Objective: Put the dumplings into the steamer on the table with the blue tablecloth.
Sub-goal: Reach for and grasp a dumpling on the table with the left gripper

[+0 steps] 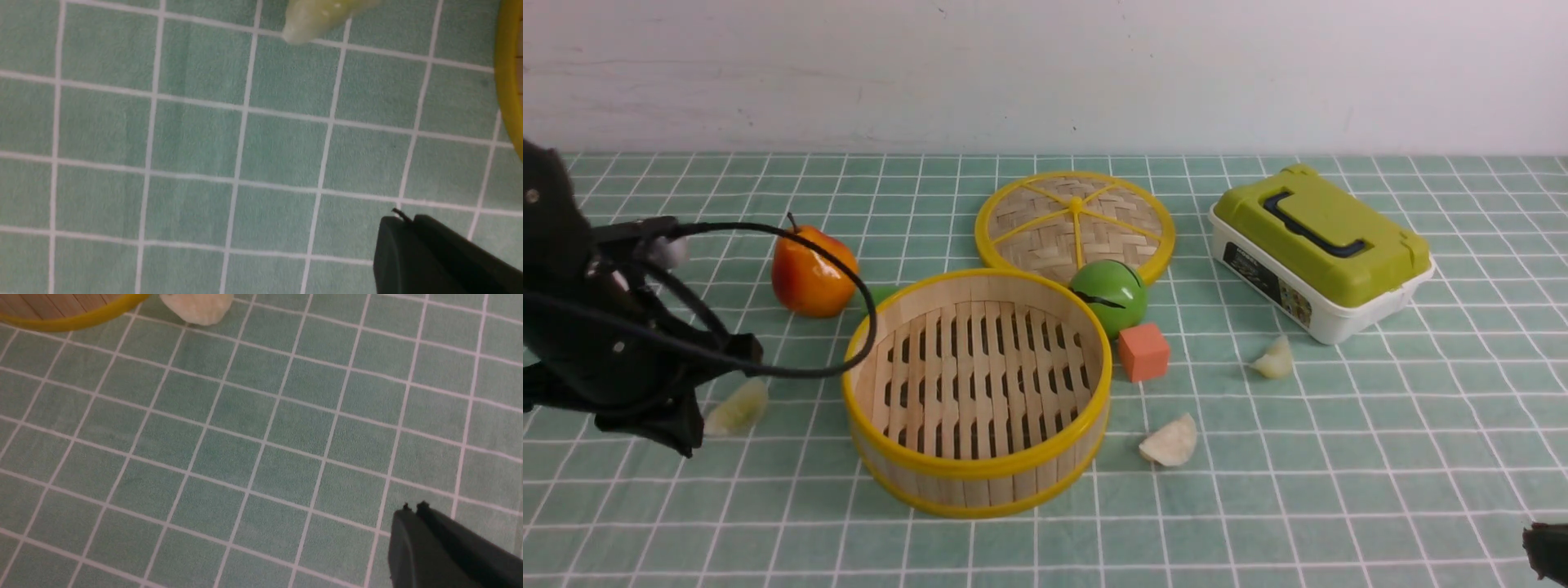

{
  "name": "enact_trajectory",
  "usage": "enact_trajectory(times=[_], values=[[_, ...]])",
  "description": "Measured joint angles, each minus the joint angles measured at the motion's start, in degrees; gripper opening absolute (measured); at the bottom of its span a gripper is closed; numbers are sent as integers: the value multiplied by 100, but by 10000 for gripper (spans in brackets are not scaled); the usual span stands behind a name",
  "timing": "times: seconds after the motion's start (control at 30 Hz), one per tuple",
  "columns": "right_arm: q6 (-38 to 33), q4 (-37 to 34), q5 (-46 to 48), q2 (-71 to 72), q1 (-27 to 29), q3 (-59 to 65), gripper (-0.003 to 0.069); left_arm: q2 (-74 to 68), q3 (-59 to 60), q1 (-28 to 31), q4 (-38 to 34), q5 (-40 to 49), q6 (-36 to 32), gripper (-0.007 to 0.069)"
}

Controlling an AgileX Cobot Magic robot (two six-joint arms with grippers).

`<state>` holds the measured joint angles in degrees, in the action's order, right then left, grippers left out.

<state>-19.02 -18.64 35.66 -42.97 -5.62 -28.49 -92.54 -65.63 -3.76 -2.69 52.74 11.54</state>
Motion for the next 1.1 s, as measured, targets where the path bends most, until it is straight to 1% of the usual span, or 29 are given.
enact_trajectory(times=[0.1,0.13,0.2,0.3,0.4,0.43,0.47,0.5,0.53,0.77,0.83,0.93,1.03,1.1], values=[[-160,-77,-169,0,0,81,-2,-434,-497,0,60,123,-153,106],[-174,-114,-209,0,0,129,-2,-531,-629,0,130,85,-181,143],[-187,-175,-249,0,0,174,-2,-559,-724,0,269,-32,-206,181],[-193,-215,-356,0,0,208,-1,-618,-772,0,526,-340,-367,269],[-193,-238,-447,0,0,208,-1,-803,-784,0,599,-573,-866,344],[-193,-238,-461,0,0,208,-1,-844,-784,0,599,-619,-991,355],[-193,-238,-473,0,0,208,-1,-960,-784,0,599,-723,-1283,372],[-193,-238,-473,0,0,208,-1,-960,-784,0,599,-736,-1323,373],[-193,-238,-484,0,0,208,-1,-1106,-789,0,599,-838,-1654,382],[-199,-245,-517,0,0,208,-1,-1558,-789,0,599,-1130,-2369,377],[-199,-293,-521,0,0,208,-1,-1677,-789,0,605,-1297,-2444,351],[-199,-378,-524,0,0,208,-1,-1843,-789,0,644,-1513,-2454,282],[-199,-399,-534,0,0,208,-1,-1883,-818,0,650,-1574,-2211,201],[-199,-427,-534,0,0,208,-1,-1883,-818,0,650,-1574,-1998,193]])
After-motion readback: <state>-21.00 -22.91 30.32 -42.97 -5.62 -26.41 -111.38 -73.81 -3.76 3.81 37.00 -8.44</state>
